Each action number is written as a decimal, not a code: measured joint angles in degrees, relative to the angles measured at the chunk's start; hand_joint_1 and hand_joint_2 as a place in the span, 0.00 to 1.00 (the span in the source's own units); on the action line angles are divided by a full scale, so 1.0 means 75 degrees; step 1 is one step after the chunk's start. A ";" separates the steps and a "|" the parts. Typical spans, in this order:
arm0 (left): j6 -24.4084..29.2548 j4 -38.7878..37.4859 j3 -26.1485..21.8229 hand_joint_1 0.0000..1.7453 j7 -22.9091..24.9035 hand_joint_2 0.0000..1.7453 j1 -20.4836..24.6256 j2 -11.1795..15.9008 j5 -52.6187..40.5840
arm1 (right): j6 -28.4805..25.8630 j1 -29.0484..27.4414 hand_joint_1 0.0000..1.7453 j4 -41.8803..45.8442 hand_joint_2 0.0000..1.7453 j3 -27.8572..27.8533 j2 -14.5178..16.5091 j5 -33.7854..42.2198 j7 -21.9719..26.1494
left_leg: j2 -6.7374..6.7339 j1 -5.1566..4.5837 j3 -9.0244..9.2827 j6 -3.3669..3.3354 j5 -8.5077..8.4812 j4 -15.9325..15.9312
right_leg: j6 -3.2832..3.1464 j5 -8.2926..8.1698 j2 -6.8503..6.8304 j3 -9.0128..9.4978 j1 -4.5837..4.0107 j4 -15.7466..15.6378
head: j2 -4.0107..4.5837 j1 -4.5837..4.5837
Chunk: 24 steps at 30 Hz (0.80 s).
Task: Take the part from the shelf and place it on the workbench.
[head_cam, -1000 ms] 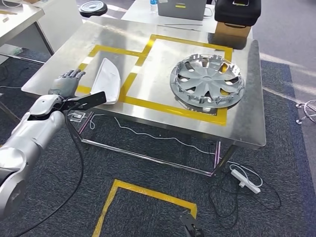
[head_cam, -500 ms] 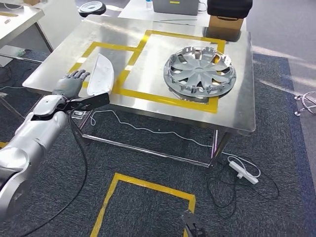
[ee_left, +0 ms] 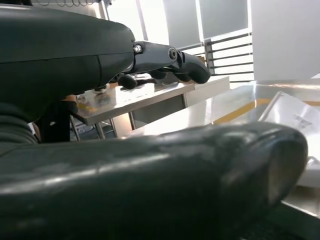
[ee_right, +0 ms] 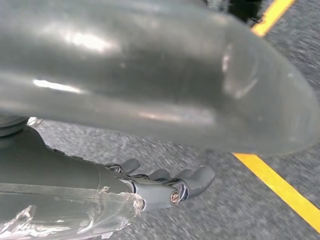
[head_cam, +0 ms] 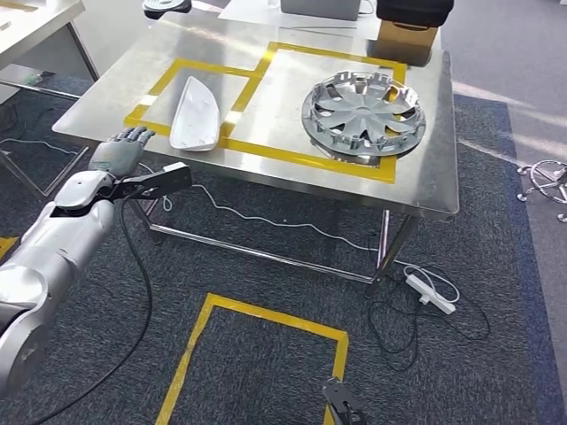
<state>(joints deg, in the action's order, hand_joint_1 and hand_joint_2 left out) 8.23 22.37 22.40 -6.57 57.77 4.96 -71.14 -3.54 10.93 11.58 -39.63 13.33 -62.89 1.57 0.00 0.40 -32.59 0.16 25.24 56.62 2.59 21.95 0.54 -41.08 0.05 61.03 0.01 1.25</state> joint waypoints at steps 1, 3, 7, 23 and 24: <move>-0.0029 -0.0001 -0.0001 0.00 0.0001 0.00 -0.0003 -0.0005 0.0006 | 0.0000 -0.0006 0.00 0.0000 0.00 0.0000 -0.0001 0.0001 0.0000 | -0.0001 0.0002 -0.0062 -0.0035 -0.0053 0.0001 | 0.0029 0.0351 -0.0007 -0.0141 0.0004 0.0428 | -0.0001 0.0012; -0.0146 -0.0007 -0.0015 0.00 -0.0005 0.00 -0.0052 -0.0009 0.0093 | -0.0002 -0.0002 0.00 0.0000 0.00 0.0000 -0.0003 0.0002 0.0003 | 0.0002 -0.0006 -0.0194 -0.0072 -0.0145 0.0001 | 0.0058 0.0914 -0.0011 -0.0399 0.0004 0.1443 | 0.0000 0.0023; -0.0460 -0.0056 -0.0179 0.00 -0.0040 0.75 -0.0446 -0.0001 0.0480 | 0.0001 -0.0007 0.00 0.0000 0.00 -0.0001 -0.0006 0.0026 0.0011 | 0.0004 -0.0036 -0.0339 -0.0046 -0.0287 0.0007 | -0.0028 0.0618 -0.0010 0.0293 -0.0018 0.1011 | -0.0001 0.0022; -0.0434 -0.0667 -0.2116 0.00 0.0471 0.00 -0.4252 0.0079 0.2384 | -0.0132 -0.0315 0.00 0.0003 0.00 -0.0066 -0.0102 0.0366 0.0009 | -0.0030 -0.0057 -0.0402 0.0129 -0.0554 -0.0165 | -0.0206 0.0479 0.0022 0.1083 -0.0087 -0.0430 | 0.0000 0.0010; -0.0475 -0.0706 -0.2254 0.00 0.0517 0.00 -0.4471 0.0071 0.2491 | -0.0138 -0.0335 0.00 0.0003 0.00 -0.0082 -0.0116 0.0381 0.0005 | -0.0030 -0.0056 -0.0408 0.0138 -0.0555 -0.0166 | -0.0209 0.0479 0.0019 0.1079 -0.0088 -0.0430 | -0.0001 0.0010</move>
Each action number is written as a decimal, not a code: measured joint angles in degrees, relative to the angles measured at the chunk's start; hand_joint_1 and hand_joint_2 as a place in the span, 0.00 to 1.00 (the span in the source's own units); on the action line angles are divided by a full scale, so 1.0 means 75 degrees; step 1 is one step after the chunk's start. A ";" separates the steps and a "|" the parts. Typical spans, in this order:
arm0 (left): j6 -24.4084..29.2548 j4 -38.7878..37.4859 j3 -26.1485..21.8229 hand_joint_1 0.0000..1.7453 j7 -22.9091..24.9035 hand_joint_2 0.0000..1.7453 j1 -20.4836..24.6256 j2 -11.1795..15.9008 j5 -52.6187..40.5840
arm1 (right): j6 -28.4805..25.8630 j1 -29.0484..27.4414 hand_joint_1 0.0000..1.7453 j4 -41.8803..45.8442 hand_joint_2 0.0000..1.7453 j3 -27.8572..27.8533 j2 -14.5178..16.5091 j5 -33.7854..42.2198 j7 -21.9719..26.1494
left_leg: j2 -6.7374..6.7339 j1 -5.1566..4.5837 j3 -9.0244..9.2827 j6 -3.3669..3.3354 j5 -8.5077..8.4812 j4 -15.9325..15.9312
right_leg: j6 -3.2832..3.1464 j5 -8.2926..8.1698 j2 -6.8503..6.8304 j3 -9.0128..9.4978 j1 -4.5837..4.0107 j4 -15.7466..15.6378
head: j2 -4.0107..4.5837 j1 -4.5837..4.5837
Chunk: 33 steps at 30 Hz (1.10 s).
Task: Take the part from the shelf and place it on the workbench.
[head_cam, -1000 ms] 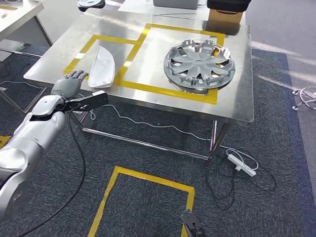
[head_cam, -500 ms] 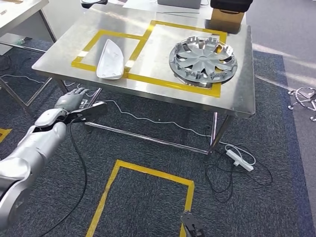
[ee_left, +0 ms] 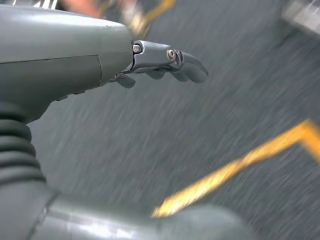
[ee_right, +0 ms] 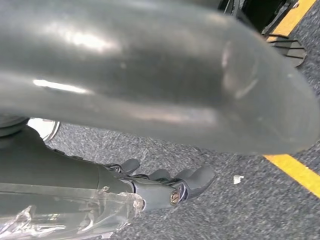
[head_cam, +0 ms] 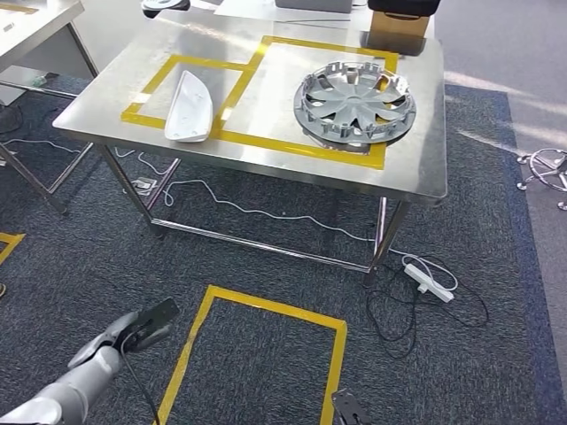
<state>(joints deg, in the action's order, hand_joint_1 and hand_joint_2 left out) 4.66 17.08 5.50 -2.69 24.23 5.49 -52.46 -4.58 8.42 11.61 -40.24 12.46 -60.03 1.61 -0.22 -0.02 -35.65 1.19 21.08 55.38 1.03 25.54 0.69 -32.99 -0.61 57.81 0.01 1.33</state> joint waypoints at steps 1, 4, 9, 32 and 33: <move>-0.0055 -0.0036 -0.0138 0.00 0.0040 0.00 -0.0201 -0.0008 0.0105 | -0.0008 -0.0018 0.00 0.0000 0.00 -0.0019 -0.0014 0.0015 -0.0006 | 0.0000 0.0000 -0.0005 0.0004 -0.0001 0.0000 | -0.0001 0.0000 -0.0003 -0.0002 0.0000 0.0000 | 0.0000 0.0002; -0.0264 -0.0122 -0.0537 0.00 0.0101 0.00 -0.0751 -0.0036 0.0409 | -0.0035 -0.0073 0.00 0.0000 0.00 -0.0082 -0.0050 0.0055 -0.0022 | 0.0001 -0.0001 -0.0013 0.0007 0.0000 -0.0001 | -0.0002 -0.0001 -0.0009 -0.0004 0.0005 -0.0003 | 0.0000 0.0004; -0.0357 -0.0243 -0.1171 0.00 0.0055 1.00 -0.1523 -0.0167 0.0816 | -0.0071 -0.0145 0.00 0.0000 0.00 -0.0189 -0.0111 0.0225 0.0061 | 0.0004 -0.0010 -0.0028 0.0005 0.0001 0.0001 | 0.0011 -0.0014 -0.0014 -0.0011 0.0016 -0.0016 | 0.0000 0.0004; -0.0249 -0.0531 -0.2862 0.00 -0.0280 0.00 -0.2754 -0.0948 0.1822 | -0.0120 -0.0472 0.00 0.0000 0.00 -0.0632 -0.0369 0.0363 0.0398 | 0.0147 0.0078 0.0043 -0.0183 -0.0219 -0.0311 | 0.0285 0.0709 -0.0051 -0.0328 0.0089 0.0915 | 0.0001 0.0028; -0.0217 -0.0545 -0.2955 0.00 -0.0270 0.00 -0.2757 -0.0981 0.1846 | -0.0122 -0.0478 0.00 0.0000 0.00 -0.0638 -0.0399 0.0333 0.0368 | 0.0239 0.0121 -0.0020 -0.0127 -0.0255 -0.0286 | 0.0347 0.0845 -0.0046 -0.0322 0.0138 0.1126 | 0.0000 0.0028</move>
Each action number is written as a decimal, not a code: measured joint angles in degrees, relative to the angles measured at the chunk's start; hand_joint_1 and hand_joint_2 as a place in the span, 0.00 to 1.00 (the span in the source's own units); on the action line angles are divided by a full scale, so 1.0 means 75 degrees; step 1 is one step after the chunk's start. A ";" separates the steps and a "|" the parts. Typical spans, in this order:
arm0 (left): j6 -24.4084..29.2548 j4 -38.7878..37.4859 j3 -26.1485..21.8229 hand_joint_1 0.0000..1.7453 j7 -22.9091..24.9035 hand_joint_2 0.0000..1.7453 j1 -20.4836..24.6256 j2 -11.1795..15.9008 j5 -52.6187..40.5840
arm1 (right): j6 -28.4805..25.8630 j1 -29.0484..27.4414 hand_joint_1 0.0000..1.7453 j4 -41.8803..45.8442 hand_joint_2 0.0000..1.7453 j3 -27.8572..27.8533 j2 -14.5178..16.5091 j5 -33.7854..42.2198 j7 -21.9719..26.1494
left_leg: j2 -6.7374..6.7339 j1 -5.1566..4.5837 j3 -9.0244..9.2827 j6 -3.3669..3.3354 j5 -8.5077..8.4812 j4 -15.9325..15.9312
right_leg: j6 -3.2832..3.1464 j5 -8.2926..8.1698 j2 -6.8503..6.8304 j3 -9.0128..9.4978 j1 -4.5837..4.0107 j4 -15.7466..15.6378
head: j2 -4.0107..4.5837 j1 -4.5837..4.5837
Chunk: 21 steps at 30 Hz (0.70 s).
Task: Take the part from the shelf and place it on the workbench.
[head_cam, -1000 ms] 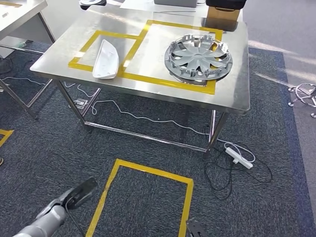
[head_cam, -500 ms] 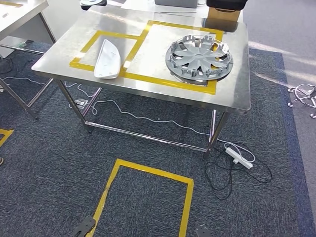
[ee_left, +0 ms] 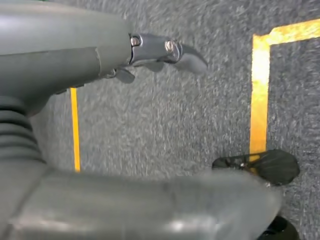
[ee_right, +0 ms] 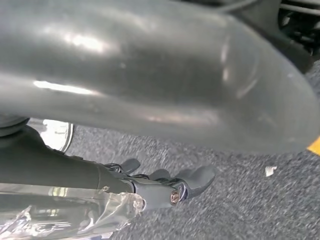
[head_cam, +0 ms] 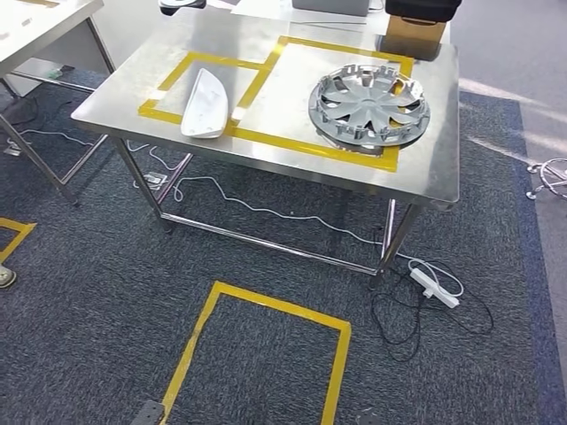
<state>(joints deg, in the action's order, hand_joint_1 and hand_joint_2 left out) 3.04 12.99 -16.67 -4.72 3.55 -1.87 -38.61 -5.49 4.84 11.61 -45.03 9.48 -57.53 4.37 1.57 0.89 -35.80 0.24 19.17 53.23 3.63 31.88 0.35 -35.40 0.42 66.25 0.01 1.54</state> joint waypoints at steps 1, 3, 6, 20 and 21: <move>0.0039 -0.0012 -0.0093 0.00 0.0015 0.00 0.0002 -0.0032 0.0027 | -0.0003 -0.0002 0.00 0.0000 0.00 -0.0004 -0.0028 -0.0036 -0.0031 | 0.0107 0.0053 -0.0077 0.0073 -0.0037 0.0044 | 0.0075 0.0014 0.0039 0.0151 0.0063 -0.0054 | 0.0000 -0.0002; 0.0121 -0.0024 -0.0258 0.00 0.0062 0.00 0.0024 -0.0070 0.0068 | -0.0005 0.0012 0.00 -0.0002 0.00 -0.0007 -0.0060 -0.0112 -0.0079 | 0.0320 0.0138 -0.0240 0.0246 -0.0093 0.0186 | 0.0187 -0.0168 0.0276 0.0680 0.0153 -0.0755 | 0.0000 0.0023; 0.0169 -0.0025 -0.0392 0.00 0.0123 0.00 0.0043 -0.0076 0.0092 | -0.0006 0.0031 0.00 -0.0007 0.00 -0.0007 -0.0061 -0.0166 -0.0101 | 0.0484 0.0125 -0.0316 0.0395 -0.0146 0.0252 | -0.0062 -0.0247 0.0405 0.0807 0.0127 -0.0994 | 0.0003 0.0006; 0.0189 -0.0047 -0.0543 0.00 0.0294 0.00 0.0112 -0.0235 -0.0042 | -0.0015 0.0029 0.00 -0.0006 0.00 -0.0008 -0.0114 -0.0191 -0.0137 | -0.0774 -0.0131 0.0132 0.0158 0.0633 0.0680 | -0.0305 -0.0340 -0.0860 0.0724 -0.0080 -0.0947 | 0.0002 -0.0193; 0.0192 -0.0047 -0.0543 0.00 0.0294 0.00 0.0124 -0.0246 -0.0042 | -0.0016 0.0033 0.00 -0.0006 0.00 -0.0008 -0.0118 -0.0191 -0.0138 | -0.0779 -0.0156 0.0167 0.0141 0.0654 0.0590 | -0.0266 -0.0320 -0.0942 0.0746 -0.0100 -0.0962 | 0.0002 -0.0196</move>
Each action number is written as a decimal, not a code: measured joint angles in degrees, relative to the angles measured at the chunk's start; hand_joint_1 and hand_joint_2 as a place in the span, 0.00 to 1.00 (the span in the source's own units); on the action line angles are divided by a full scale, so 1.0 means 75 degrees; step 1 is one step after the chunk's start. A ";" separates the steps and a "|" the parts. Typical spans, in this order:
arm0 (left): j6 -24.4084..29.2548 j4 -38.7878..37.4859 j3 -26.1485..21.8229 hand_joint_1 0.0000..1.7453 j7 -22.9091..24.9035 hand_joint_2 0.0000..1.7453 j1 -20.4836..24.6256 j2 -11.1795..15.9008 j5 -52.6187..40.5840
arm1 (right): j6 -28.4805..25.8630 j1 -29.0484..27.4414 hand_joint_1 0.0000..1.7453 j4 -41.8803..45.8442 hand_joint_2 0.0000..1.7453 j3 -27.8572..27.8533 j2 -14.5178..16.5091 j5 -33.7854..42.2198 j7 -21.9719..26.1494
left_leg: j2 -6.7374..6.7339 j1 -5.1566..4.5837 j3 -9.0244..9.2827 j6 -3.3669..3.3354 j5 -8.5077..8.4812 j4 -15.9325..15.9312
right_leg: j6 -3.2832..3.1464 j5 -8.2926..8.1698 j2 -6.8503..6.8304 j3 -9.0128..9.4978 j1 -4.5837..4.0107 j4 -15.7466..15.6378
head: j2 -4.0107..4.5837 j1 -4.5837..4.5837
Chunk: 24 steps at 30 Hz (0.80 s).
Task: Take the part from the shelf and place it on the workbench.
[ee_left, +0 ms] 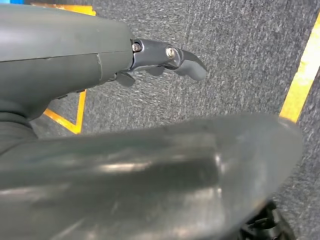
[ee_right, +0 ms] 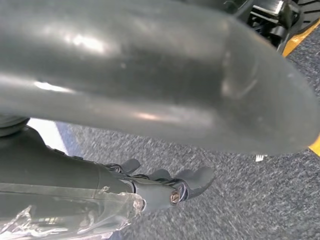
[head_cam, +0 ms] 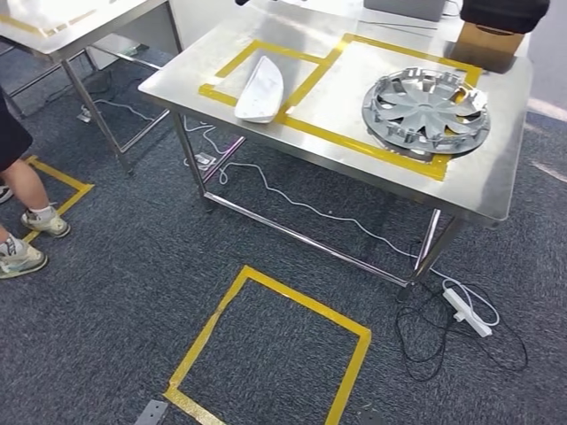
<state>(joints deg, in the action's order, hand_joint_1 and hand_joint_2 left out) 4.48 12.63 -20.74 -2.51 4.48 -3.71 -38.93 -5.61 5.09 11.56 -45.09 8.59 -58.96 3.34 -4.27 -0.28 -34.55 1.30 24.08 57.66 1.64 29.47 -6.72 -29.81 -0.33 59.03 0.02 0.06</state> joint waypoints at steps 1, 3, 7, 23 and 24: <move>0.0001 0.0000 0.0000 0.00 0.0000 0.00 -0.0003 -0.0009 0.0000 | -0.0001 0.0011 0.00 0.0000 0.00 0.0000 -0.0002 -0.0001 -0.0001 | 0.0108 0.0006 -0.0013 -0.0026 -0.0005 -0.0006 | 0.0035 0.0012 -0.0083 0.0040 -0.0002 -0.0028 | 0.0000 0.0003; 0.0001 0.0000 -0.0002 0.00 0.0000 0.00 -0.0031 -0.0016 -0.0001 | -0.0001 0.0036 0.00 0.0000 0.00 0.0001 -0.0005 -0.0002 -0.0001 | 0.0289 0.0035 -0.0013 -0.0099 -0.0023 -0.0038 | 0.0123 0.0126 0.0096 0.0056 0.0025 0.0054 | 0.0000 0.0013; 0.0011 0.0000 -0.0007 0.00 -0.0007 0.00 0.0014 -0.0044 -0.0034 | -0.0001 -0.0008 0.00 -0.0001 0.00 0.0001 -0.0015 -0.0006 0.0001 | 0.0689 0.0059 -0.0037 -0.0223 -0.0068 -0.0059 | 0.0192 0.0985 0.0837 -0.0718 0.0051 0.1736 | 0.0000 0.0058; 0.0090 -0.0003 -0.0032 0.00 -0.0009 0.00 0.0078 -0.0108 -0.0143 | 0.0001 -0.0016 0.00 0.0000 0.00 -0.0011 -0.0051 -0.0029 0.0050 | 0.0695 0.0054 -0.1066 0.0220 0.0745 0.1762 | -0.0153 -0.0265 0.0770 -0.0124 0.0112 -0.0099 | 0.0000 -0.0065; 0.0090 -0.0003 -0.0032 0.00 -0.0009 0.00 0.0075 -0.0115 -0.0143 | 0.0001 -0.0022 0.00 0.0000 0.00 -0.0015 -0.0054 -0.0029 0.0050 | 0.0658 0.0072 -0.1153 0.0237 0.0774 0.1981 | -0.0151 -0.0260 0.0641 -0.0128 0.0114 -0.0099 | 0.0000 -0.0065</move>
<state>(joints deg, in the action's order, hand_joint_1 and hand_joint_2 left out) 5.15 12.61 -20.98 -2.58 5.04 -4.57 -40.00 -5.61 4.92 11.56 -45.20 8.19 -59.18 3.71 0.66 0.26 -43.19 3.07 29.88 72.52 0.51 27.52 -1.90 -30.76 0.52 58.29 0.02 -0.43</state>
